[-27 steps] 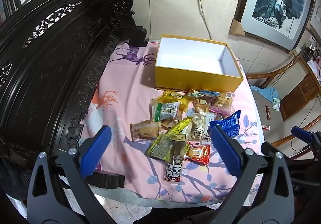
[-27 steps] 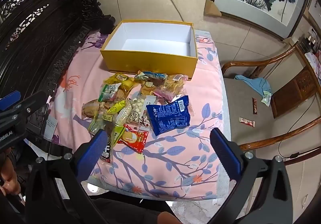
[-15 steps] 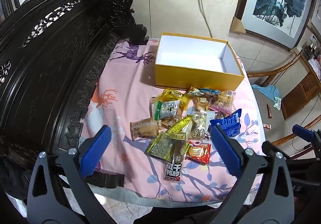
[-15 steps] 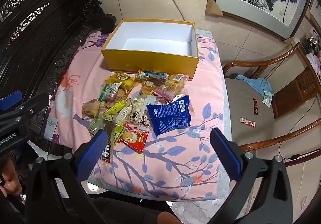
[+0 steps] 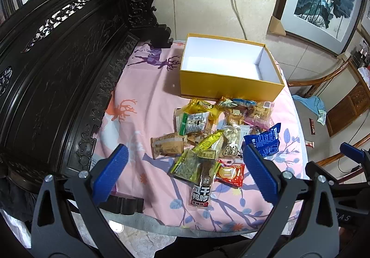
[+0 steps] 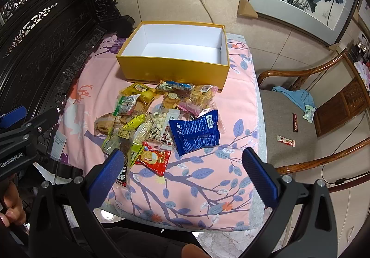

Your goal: Organize snacks

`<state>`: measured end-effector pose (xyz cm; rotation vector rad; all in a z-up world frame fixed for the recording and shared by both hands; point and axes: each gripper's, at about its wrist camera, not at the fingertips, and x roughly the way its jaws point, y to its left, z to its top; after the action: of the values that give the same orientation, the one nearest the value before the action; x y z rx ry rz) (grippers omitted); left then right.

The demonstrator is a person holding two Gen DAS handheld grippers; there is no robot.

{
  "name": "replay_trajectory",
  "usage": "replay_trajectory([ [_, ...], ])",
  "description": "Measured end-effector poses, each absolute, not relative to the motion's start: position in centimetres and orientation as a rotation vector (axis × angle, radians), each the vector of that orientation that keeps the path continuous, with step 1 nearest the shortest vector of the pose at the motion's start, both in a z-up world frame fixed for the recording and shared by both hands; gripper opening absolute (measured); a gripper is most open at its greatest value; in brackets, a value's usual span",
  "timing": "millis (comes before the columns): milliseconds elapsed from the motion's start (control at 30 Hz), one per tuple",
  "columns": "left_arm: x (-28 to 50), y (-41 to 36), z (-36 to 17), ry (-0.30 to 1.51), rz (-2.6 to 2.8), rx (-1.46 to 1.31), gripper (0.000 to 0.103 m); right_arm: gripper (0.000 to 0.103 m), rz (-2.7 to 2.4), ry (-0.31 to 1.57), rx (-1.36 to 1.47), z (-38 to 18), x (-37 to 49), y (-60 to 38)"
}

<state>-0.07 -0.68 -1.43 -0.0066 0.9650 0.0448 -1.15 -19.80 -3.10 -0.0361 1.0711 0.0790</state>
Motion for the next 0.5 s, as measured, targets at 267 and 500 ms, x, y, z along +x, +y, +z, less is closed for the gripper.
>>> replay_trajectory([
  [267, 0.05, -0.66, -1.35, 0.968, 0.046, -0.007, 0.101, 0.102, 0.079, 1.071, -0.036, -3.10, -1.14, -19.81],
  [500, 0.08, -0.63, -1.35, 0.970, 0.046, -0.007, 0.101, 0.102, 0.078, 1.073, -0.035, -3.11, -1.10, -19.82],
])
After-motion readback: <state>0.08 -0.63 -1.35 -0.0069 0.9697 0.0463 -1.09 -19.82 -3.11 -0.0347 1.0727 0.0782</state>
